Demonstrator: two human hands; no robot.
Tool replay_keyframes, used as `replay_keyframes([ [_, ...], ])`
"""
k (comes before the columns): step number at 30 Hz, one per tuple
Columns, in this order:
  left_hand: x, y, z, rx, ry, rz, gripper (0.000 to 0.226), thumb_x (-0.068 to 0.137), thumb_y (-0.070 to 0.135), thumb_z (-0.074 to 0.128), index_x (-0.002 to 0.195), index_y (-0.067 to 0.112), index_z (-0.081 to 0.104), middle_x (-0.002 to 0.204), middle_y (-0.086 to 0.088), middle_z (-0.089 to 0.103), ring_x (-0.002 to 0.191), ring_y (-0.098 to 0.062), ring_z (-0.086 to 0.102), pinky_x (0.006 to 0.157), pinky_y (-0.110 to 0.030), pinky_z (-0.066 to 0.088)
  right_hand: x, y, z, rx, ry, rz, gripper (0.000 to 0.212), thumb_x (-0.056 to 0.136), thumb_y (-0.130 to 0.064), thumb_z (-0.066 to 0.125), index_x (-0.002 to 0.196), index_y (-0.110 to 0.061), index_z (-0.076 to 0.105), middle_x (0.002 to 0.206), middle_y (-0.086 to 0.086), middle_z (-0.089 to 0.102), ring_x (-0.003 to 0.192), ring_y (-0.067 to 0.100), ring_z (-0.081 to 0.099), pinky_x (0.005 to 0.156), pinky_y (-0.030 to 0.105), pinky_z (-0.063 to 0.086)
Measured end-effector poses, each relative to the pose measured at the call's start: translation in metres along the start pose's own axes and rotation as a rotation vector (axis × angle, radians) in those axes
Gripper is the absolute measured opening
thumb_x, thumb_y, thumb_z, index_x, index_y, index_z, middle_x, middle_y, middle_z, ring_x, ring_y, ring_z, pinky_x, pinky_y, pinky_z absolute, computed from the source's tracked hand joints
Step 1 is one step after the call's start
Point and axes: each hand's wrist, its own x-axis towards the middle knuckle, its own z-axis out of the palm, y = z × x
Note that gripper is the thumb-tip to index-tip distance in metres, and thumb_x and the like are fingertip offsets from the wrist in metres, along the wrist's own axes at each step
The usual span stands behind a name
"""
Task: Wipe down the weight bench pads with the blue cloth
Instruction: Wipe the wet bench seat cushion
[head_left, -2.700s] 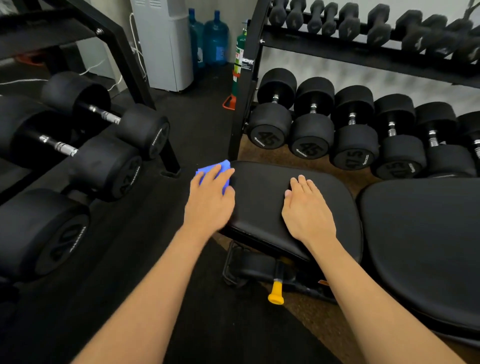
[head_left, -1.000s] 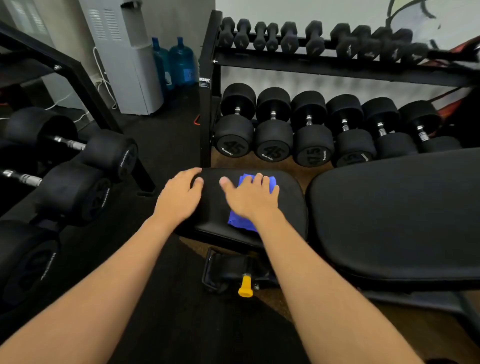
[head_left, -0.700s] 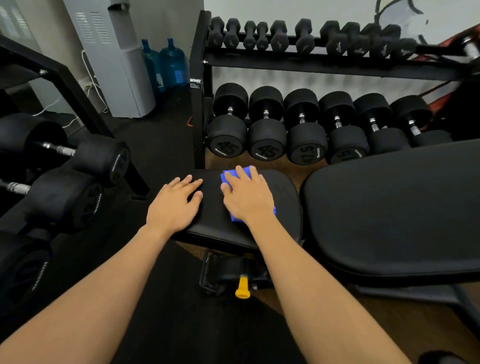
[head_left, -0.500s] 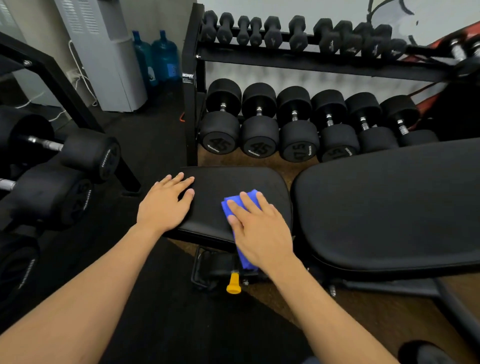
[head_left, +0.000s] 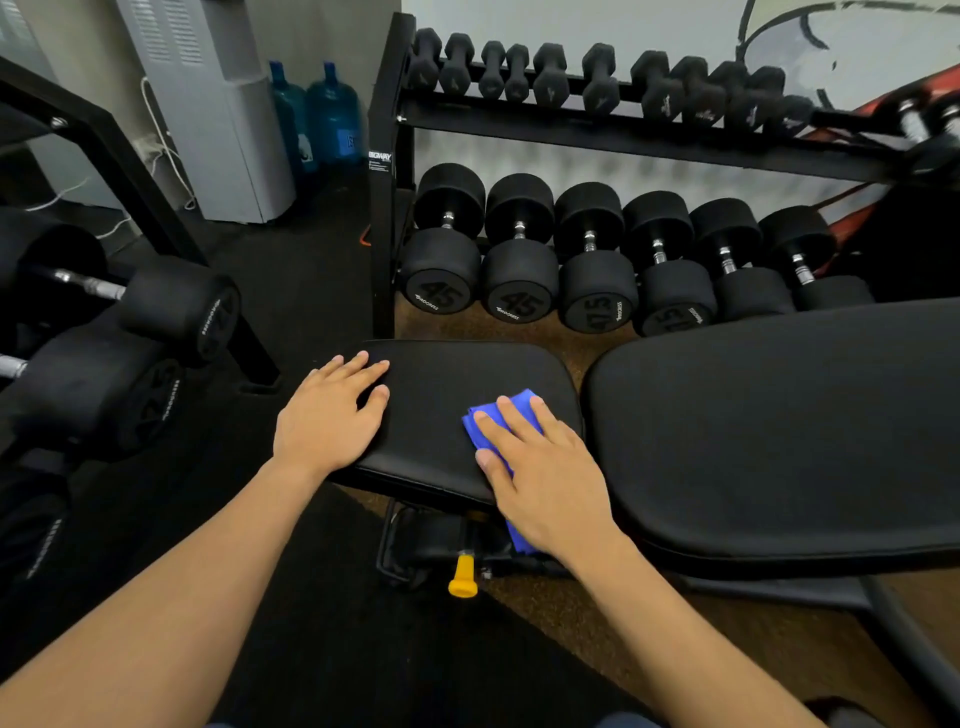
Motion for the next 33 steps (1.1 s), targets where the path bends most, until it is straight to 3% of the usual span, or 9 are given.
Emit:
replay_keyframes([
  [3, 0.001, -0.001, 0.001, 0.009, -0.005, 0.002, 0.049, 0.106, 0.046, 0.034, 0.154, 0.037, 0.039, 0.165, 0.008, 0.029, 0.154, -0.016, 0.019, 0.125, -0.037, 0.013, -0.001, 0.02, -0.005, 0.013, -0.031, 0.017, 0.052, 0.104, -0.05, 0.027, 0.148, -0.03, 0.047, 0.159, -0.006, 0.039, 0.149, 0.029, 0.028, 0.114, 0.042, 0.038],
  [8, 0.001, -0.001, 0.002, 0.013, 0.01, -0.013, 0.049, 0.106, 0.046, 0.034, 0.154, 0.039, 0.04, 0.164, 0.009, 0.03, 0.154, -0.016, 0.02, 0.125, -0.037, 0.014, 0.082, 0.046, 0.015, 0.047, -0.082, 0.235, 0.053, 0.104, -0.047, 0.017, 0.153, -0.033, 0.031, 0.164, -0.005, 0.027, 0.152, 0.029, 0.014, 0.117, 0.045, 0.03],
  [11, 0.004, -0.005, 0.004, 0.026, -0.005, 0.007, 0.05, 0.105, 0.048, 0.033, 0.154, 0.038, 0.039, 0.164, 0.008, 0.031, 0.154, -0.017, 0.021, 0.126, -0.039, 0.015, 0.109, 0.034, 0.015, 0.019, -0.097, 0.288, 0.053, 0.105, -0.044, 0.025, 0.156, -0.033, 0.027, 0.165, -0.003, 0.023, 0.151, 0.031, 0.013, 0.117, 0.047, 0.027],
  [17, 0.004, -0.006, 0.005, 0.024, -0.003, 0.02, 0.05, 0.106, 0.049, 0.032, 0.154, 0.039, 0.039, 0.164, 0.008, 0.03, 0.154, -0.018, 0.02, 0.126, -0.04, 0.015, 0.006, -0.008, -0.005, 0.009, -0.012, 0.0, 0.051, 0.104, -0.047, 0.032, 0.148, -0.028, 0.047, 0.157, -0.003, 0.041, 0.148, 0.031, 0.029, 0.11, 0.044, 0.04],
  [21, 0.003, -0.006, 0.006, 0.02, 0.0, 0.015, 0.049, 0.106, 0.048, 0.033, 0.154, 0.039, 0.04, 0.164, 0.008, 0.03, 0.154, -0.017, 0.021, 0.126, -0.039, 0.015, 0.005, 0.033, -0.004, 0.082, 0.033, 0.142, 0.046, 0.105, -0.041, 0.037, 0.147, -0.028, 0.05, 0.156, -0.002, 0.044, 0.146, 0.029, 0.032, 0.113, 0.042, 0.037],
  [24, 0.004, -0.006, 0.006, 0.024, 0.007, 0.002, 0.05, 0.105, 0.049, 0.032, 0.153, 0.04, 0.039, 0.164, 0.009, 0.031, 0.154, -0.016, 0.021, 0.126, -0.038, 0.015, 0.067, 0.064, 0.003, 0.241, -0.109, 0.369, 0.058, 0.102, -0.049, 0.022, 0.157, -0.032, 0.028, 0.165, 0.0, 0.023, 0.151, 0.031, 0.019, 0.119, 0.049, 0.028],
  [26, 0.003, -0.006, 0.006, 0.03, 0.008, 0.004, 0.05, 0.105, 0.05, 0.032, 0.153, 0.04, 0.039, 0.164, 0.01, 0.031, 0.154, -0.016, 0.021, 0.126, -0.038, 0.015, 0.099, 0.068, 0.006, 0.303, -0.14, 0.453, 0.055, 0.104, -0.043, 0.024, 0.159, -0.032, 0.022, 0.167, 0.0, 0.017, 0.151, 0.031, 0.019, 0.116, 0.051, 0.03],
  [30, 0.003, -0.006, 0.006, 0.037, 0.017, 0.009, 0.05, 0.105, 0.05, 0.032, 0.153, 0.04, 0.04, 0.163, 0.01, 0.032, 0.153, -0.015, 0.022, 0.126, -0.038, 0.016, 0.094, 0.053, 0.003, 0.22, -0.112, 0.469, 0.055, 0.106, -0.042, 0.024, 0.159, -0.031, 0.02, 0.168, 0.001, 0.015, 0.15, 0.03, 0.019, 0.112, 0.05, 0.033],
  [33, 0.004, -0.003, 0.006, 0.038, 0.03, 0.003, 0.05, 0.105, 0.05, 0.032, 0.153, 0.039, 0.041, 0.163, 0.009, 0.033, 0.153, -0.016, 0.023, 0.125, -0.038, 0.017, 0.044, 0.045, 0.021, 0.077, -0.084, 0.418, 0.072, 0.098, -0.05, -0.006, 0.154, -0.026, 0.033, 0.167, 0.003, 0.017, 0.151, 0.032, 0.016, 0.115, 0.047, 0.033],
])
